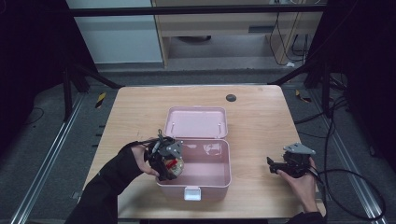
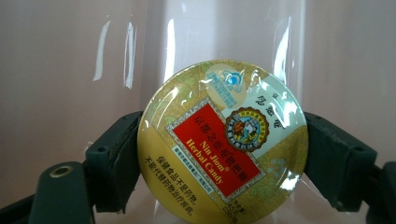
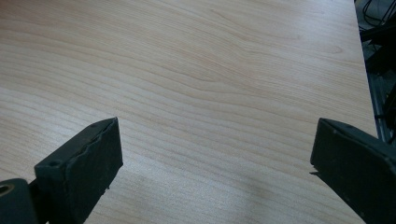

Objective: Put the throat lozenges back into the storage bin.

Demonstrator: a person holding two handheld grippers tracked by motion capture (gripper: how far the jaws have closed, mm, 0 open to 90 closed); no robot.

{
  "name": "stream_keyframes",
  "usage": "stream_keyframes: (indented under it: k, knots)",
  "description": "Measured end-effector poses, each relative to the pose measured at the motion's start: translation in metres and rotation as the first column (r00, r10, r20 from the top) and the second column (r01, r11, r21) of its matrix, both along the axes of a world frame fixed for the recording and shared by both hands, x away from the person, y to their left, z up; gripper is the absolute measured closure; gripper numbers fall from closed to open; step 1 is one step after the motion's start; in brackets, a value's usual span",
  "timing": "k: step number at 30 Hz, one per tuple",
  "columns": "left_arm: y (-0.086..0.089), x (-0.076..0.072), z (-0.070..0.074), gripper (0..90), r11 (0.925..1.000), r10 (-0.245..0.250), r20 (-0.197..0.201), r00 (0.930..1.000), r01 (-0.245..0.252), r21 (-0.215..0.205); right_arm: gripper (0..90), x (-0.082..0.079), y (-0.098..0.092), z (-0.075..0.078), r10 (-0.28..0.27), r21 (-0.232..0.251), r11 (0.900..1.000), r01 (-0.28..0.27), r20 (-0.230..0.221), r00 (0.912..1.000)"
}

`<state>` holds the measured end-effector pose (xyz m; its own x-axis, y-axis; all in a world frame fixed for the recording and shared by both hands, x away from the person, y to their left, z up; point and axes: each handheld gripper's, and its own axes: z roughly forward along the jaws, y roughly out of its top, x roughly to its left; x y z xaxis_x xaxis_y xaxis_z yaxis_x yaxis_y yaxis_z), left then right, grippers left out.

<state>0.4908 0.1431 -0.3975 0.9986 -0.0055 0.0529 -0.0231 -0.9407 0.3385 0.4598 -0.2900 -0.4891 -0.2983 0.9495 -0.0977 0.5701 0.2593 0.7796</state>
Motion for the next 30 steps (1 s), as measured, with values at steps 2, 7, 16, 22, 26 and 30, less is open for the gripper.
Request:
stream_keyframes:
  k: [2,7,16,22,26,30]
  knots:
    - [0.000,0.000,0.001,18.3,1.0000,0.000,-0.003,1.0000,0.000,-0.007,2.6,0.000,0.000,0.000,-0.002,0.005,1.000,0.002,-0.001,1.0000]
    - [0.003,0.001,0.005,18.8,0.9994,0.004,0.001,1.0000,-0.004,-0.033,2.6,0.000,0.000,0.000,-0.002,0.001,1.000,0.002,0.000,1.0000]
    - [0.016,0.000,0.018,20.8,0.9942,0.040,0.025,0.9989,-0.037,-0.101,2.6,0.000,-0.001,0.001,-0.008,0.005,1.000,0.008,0.007,0.9999]
    - [0.032,-0.002,0.036,24.2,0.9838,0.084,0.058,0.9948,-0.074,-0.163,2.8,-0.001,-0.002,0.002,-0.014,0.011,1.000,0.014,0.013,0.9998]
    - [0.048,-0.002,0.046,27.5,0.9701,0.140,0.071,0.9876,-0.122,-0.210,2.9,-0.001,-0.002,0.003,-0.017,0.014,1.000,0.017,0.015,0.9997]
    - [0.066,-0.002,0.049,31.1,0.9459,0.210,0.078,0.9746,-0.182,-0.269,3.0,-0.002,-0.003,0.003,-0.019,0.016,1.000,0.019,0.015,0.9997]
